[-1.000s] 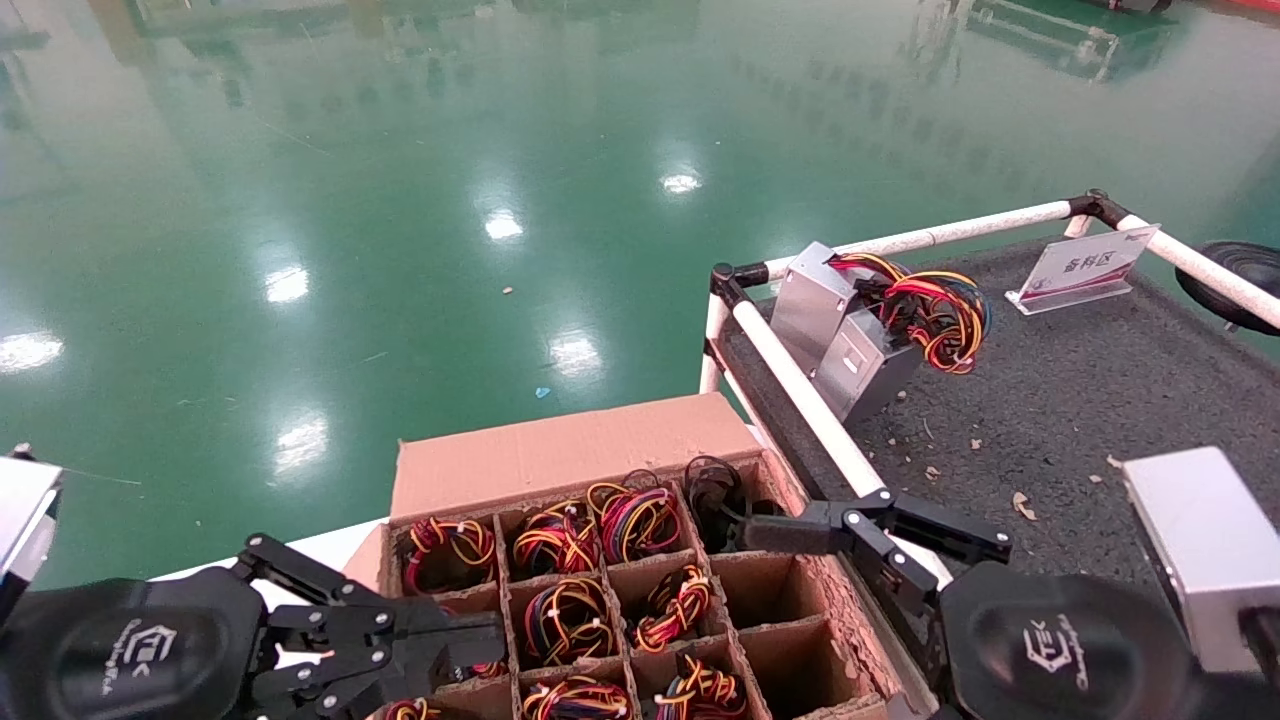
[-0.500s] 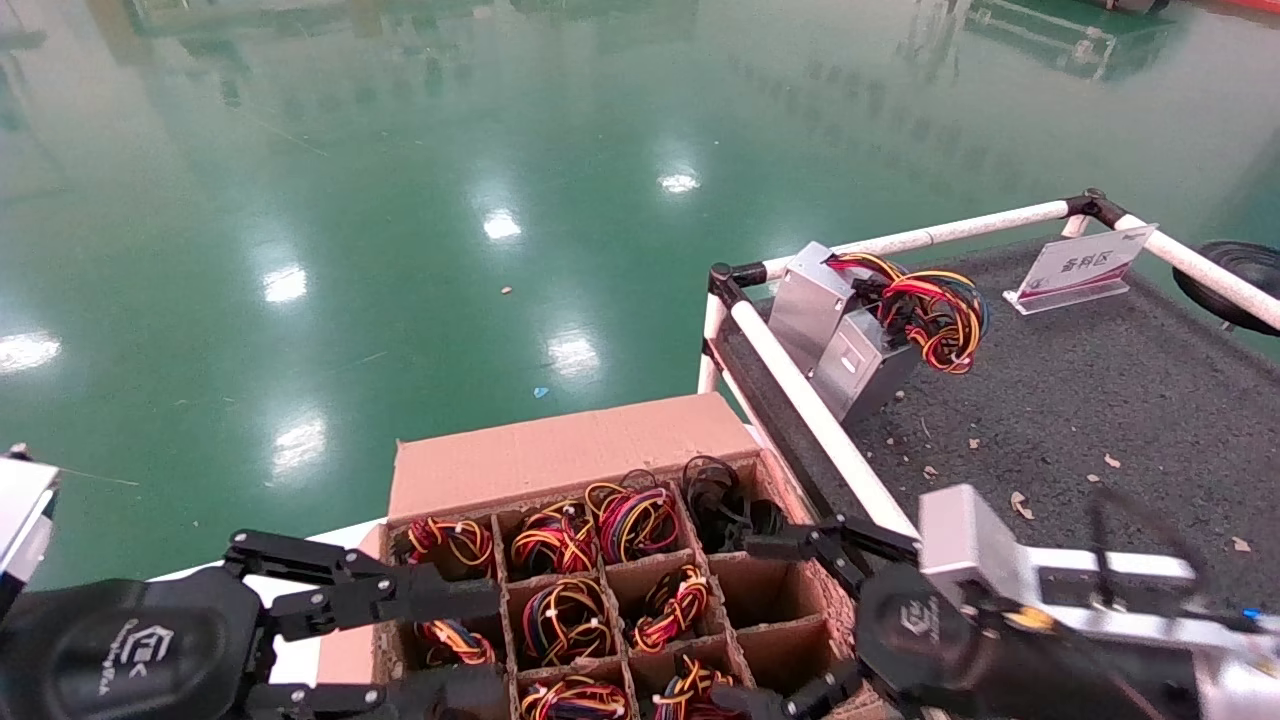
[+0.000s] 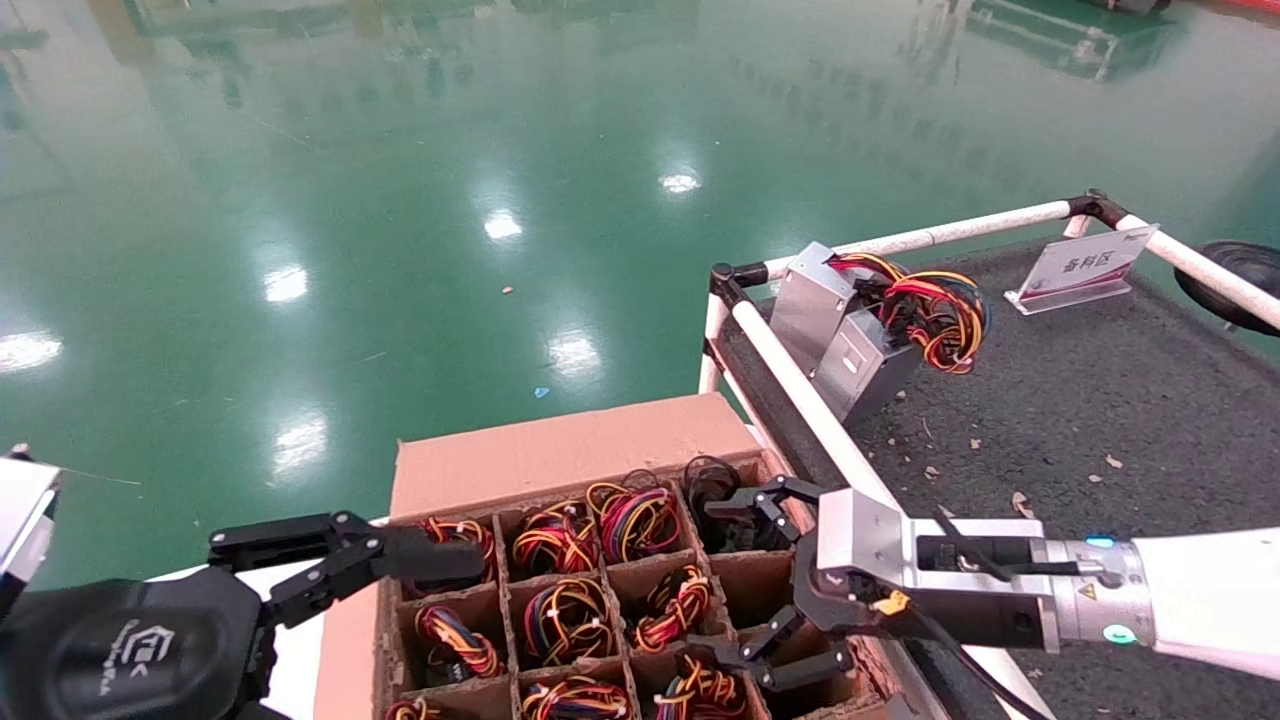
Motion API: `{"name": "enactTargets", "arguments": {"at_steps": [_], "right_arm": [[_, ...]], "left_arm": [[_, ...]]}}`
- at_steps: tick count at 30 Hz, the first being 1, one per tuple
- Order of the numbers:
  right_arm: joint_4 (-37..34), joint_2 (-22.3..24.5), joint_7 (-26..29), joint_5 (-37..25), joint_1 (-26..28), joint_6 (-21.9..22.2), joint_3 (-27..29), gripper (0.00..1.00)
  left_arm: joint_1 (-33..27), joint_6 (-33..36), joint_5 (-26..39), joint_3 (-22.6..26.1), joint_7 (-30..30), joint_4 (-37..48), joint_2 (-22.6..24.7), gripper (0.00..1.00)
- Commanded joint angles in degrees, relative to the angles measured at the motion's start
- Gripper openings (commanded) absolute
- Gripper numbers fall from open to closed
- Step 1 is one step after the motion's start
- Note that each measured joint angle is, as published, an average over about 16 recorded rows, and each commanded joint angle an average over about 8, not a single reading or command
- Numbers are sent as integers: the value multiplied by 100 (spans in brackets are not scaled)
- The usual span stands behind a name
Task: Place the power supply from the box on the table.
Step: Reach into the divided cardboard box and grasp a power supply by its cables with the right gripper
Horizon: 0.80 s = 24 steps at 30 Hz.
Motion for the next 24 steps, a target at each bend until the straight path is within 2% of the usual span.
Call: {"name": "enactTargets", "arguments": {"at_steps": [1,9,18,24], "right_arm": [[-423,-158,-376,-129,204,16,-49,100],[-1367,-427,-1166,-493,673,280,-203,100],[-1971,-527,-1669,-578,989,-254,-290,100],[-2264,-655,-2049,-748,1091,-288,-406,100]], "left_arm": [[0,0,0,0,0,0,0,100],[0,0,0,1,0,0,0,100],[0,0,-1,1,1,0,0,100],[0,-1,-1,1,1,0,-1,100]]}}
